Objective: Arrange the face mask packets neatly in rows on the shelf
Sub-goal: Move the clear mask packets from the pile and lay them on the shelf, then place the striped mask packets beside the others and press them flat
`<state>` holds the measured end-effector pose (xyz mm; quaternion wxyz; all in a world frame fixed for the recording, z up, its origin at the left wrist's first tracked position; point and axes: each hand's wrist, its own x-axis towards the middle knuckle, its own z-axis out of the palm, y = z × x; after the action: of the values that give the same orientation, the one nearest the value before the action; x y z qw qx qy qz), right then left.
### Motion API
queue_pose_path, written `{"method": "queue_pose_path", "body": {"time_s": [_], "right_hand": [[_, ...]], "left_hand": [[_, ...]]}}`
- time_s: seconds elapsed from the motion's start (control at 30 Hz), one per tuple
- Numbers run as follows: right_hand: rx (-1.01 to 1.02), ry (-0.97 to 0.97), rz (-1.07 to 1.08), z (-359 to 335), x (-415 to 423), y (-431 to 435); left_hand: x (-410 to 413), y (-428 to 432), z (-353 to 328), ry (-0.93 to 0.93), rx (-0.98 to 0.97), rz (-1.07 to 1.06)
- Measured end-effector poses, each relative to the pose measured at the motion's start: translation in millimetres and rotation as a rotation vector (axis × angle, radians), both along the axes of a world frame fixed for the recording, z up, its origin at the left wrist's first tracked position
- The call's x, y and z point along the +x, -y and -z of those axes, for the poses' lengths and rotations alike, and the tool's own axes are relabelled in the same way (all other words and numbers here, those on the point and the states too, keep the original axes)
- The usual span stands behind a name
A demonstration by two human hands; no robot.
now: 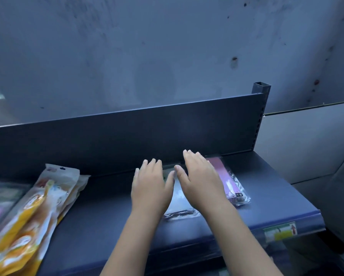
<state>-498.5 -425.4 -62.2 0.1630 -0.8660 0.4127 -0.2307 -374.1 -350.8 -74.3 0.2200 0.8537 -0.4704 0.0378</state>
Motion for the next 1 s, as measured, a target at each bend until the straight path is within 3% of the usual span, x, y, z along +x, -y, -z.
{"method": "queue_pose_path", "body": {"time_s": [0.43,0.73,1.0], "right_hand": [[0.138,0.027,-0.053,24,69,-64],[0.294,0.227,-0.144,19,98,-94],[0.185,0.192,-0.212,12,174,-176]], "left_hand": [[75,-87,23,0.077,0.092,-0.073],[108,-114,9,0.118,0.043,-0.118],[181,-190,2,0.145,-0.011,-0.141]]}}
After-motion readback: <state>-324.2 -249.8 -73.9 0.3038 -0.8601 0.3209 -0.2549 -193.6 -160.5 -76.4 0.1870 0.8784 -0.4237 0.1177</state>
